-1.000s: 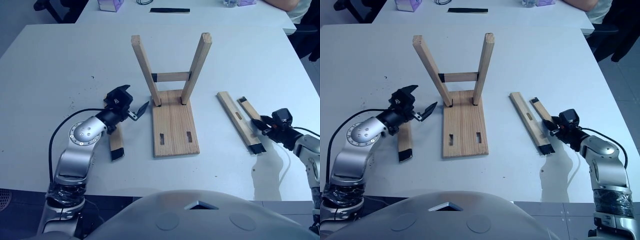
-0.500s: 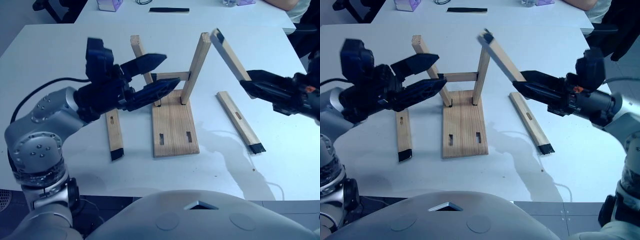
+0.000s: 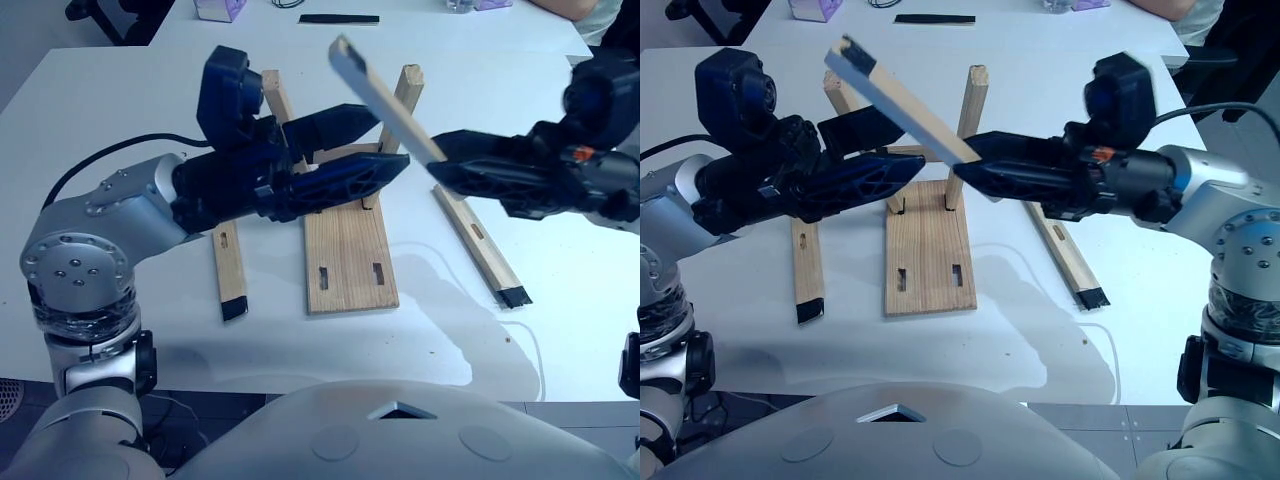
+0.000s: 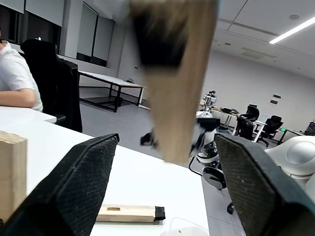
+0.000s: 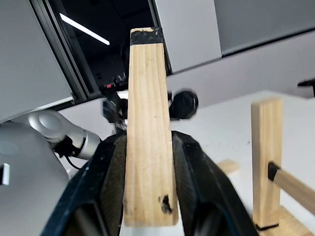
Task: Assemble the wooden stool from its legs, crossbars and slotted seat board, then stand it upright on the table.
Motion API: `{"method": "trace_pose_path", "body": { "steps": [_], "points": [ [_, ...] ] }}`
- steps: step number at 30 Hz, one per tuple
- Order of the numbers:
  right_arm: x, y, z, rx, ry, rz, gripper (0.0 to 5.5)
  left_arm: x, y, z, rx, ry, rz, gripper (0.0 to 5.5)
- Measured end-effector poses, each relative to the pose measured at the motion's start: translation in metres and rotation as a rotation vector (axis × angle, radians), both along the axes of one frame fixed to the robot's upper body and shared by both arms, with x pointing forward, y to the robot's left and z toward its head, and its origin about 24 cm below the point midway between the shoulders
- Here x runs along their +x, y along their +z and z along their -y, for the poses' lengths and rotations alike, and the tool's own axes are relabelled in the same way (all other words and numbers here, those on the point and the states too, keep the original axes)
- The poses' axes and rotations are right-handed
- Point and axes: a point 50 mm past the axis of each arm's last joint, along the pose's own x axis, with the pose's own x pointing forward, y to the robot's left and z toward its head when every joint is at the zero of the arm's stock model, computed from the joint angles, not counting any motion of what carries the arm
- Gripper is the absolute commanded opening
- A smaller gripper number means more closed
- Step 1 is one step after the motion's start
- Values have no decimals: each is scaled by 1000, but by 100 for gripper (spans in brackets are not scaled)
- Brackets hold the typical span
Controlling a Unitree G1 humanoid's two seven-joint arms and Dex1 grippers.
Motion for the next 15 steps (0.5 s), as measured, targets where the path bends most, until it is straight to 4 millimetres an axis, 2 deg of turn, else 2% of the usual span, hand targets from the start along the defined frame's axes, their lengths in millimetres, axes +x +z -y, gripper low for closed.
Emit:
{"method": "trace_pose_path", "body": {
  "steps": [4, 15],
  "points": [
    [1, -13, -7, -41, 0, -20, 130, 0, 4, 2, -2, -17, 15, 362],
    [0, -16, -10, -19, 26, -29, 130, 1, 3, 0, 18, -18, 43, 185]
  ]
}}
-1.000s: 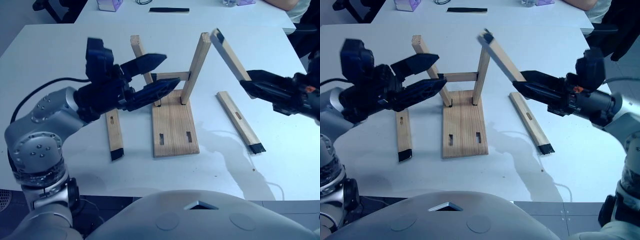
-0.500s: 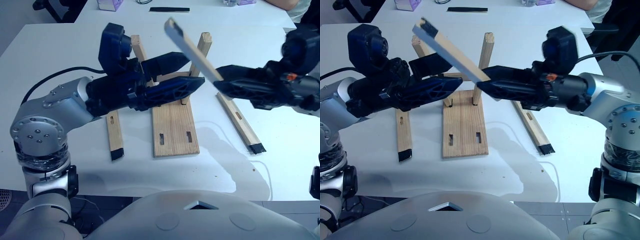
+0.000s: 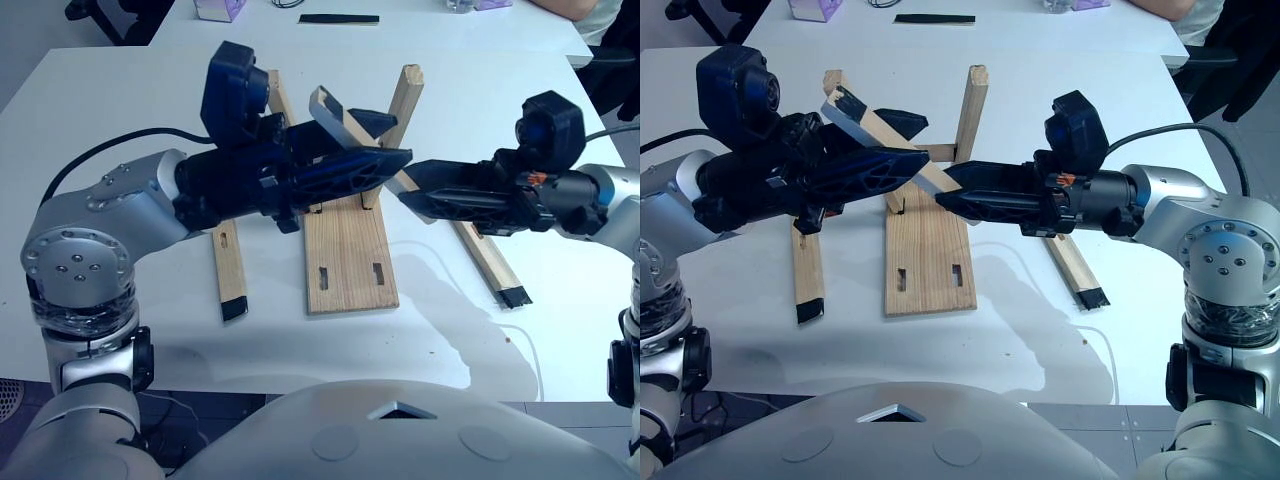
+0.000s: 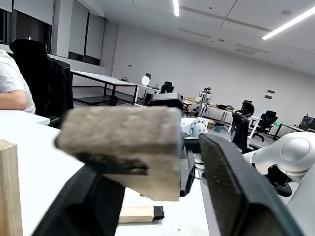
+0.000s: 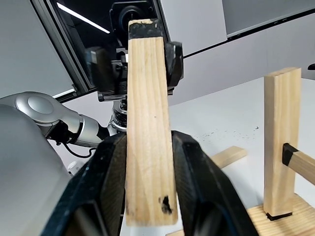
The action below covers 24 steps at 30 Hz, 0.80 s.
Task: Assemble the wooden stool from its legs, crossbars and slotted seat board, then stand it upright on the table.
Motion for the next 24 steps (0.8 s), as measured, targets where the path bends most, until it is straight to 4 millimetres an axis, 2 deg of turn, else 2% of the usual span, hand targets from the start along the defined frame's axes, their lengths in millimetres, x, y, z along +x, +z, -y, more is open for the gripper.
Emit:
{"method": "trace_pose_path", "body": {
  "steps": [4, 12, 14, 17, 21, 24],
  "points": [
    [1, 0, 0, -3, -4, -1, 130, 0, -8, -1, 49, 13, 9, 140],
    [0, -1, 1, -29, 1, 15, 130, 0, -14, -1, 63, 10, 62, 140],
    [0, -2, 1, -53, -12, 31, 183, 0, -16, -1, 74, 13, 60, 138],
    [3, -8, 5, -114, -63, 57, 231, 1, -22, -2, 134, 32, 59, 133],
    [0, -25, 19, -233, -109, 38, 233, -2, -24, -9, 190, 9, 89, 133],
    [-6, -37, 31, -290, -163, 3, 233, -1, -19, -24, 235, 41, 148, 133]
  ]
}}
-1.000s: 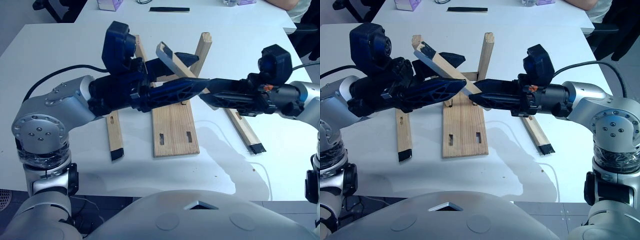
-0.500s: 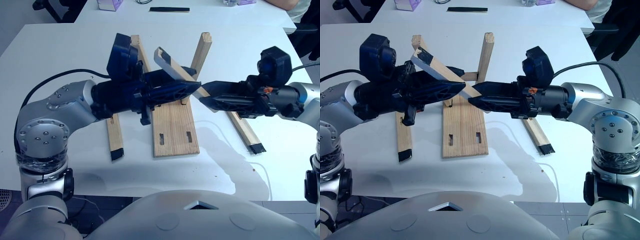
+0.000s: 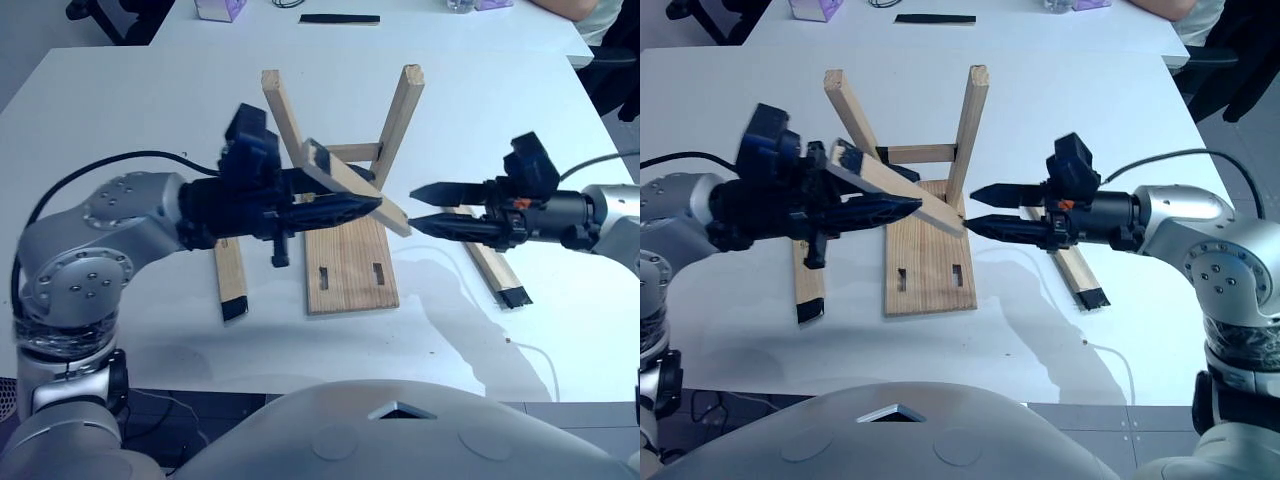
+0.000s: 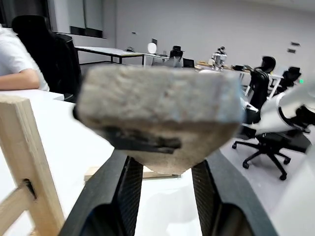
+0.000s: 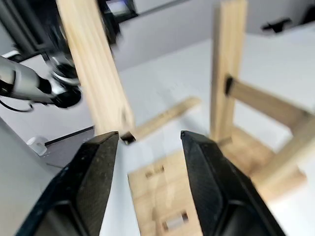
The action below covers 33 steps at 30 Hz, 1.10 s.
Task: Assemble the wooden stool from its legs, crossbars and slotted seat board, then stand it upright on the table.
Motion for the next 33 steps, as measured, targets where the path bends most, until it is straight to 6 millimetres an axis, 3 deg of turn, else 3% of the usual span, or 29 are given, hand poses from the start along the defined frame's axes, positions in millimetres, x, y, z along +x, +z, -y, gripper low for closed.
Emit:
{"method": "trace_pose_path", "body": {
  "steps": [5, 8, 13, 17, 24, 33],
  "points": [
    [-11, -6, 21, -44, -166, 44, 233, 10, -9, -47, 215, 152, 89, 133],
    [-23, -16, 31, -79, -288, 53, 233, 25, -28, -91, 391, 278, 101, 133],
    [-36, -26, 31, -96, -383, 62, 233, 31, -53, -144, 538, 339, 104, 133],
    [-37, -30, 27, -99, -405, 77, 233, 29, -62, -157, 550, 294, 69, 133],
    [-38, -36, 25, -116, -401, 75, 233, 26, -72, -161, 558, 278, 68, 133],
    [-37, -40, 24, -135, -387, 70, 233, 9, -97, -164, 570, 275, 11, 133]
  ]
}}
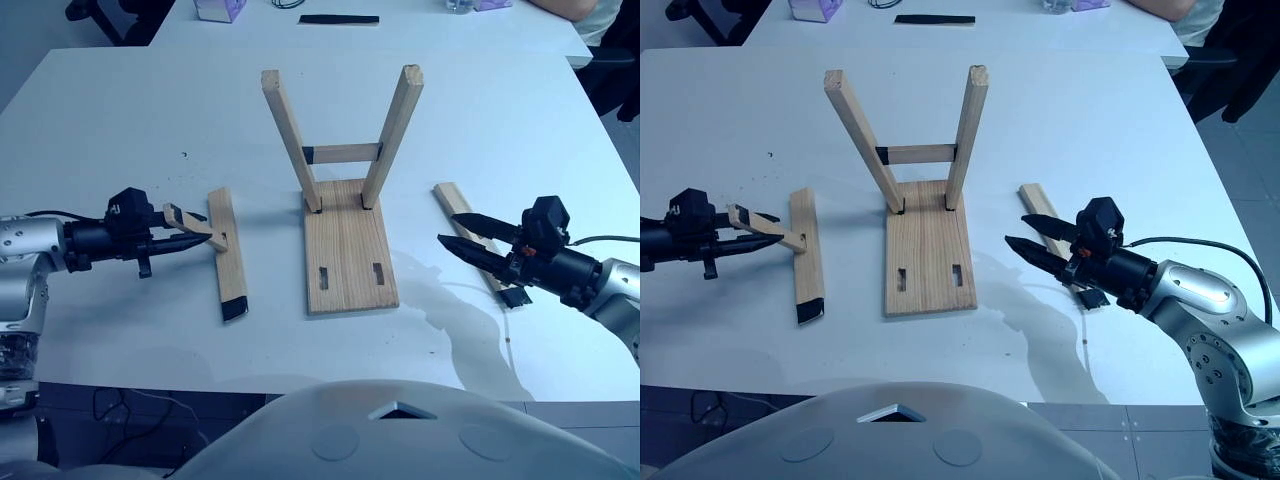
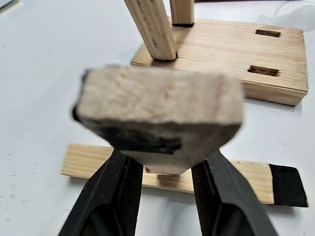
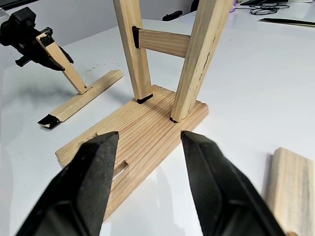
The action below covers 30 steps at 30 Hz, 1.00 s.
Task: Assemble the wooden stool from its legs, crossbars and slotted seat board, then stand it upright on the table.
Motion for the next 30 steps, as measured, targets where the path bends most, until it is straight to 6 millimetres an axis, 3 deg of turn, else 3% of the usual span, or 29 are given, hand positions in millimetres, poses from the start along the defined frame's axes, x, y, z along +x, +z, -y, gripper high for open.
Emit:
{"method": "trace_pose_path", "body": {
  "steps": [14, 30],
  "points": [
    [0, -4, -1, -11, 8, -7, 233, 12, 1, -6, 57, -10, 49, 133],
    [-1, -7, -2, -26, 1, -16, 233, 12, 0, -2, 40, -28, 17, 133]
  ]
}}
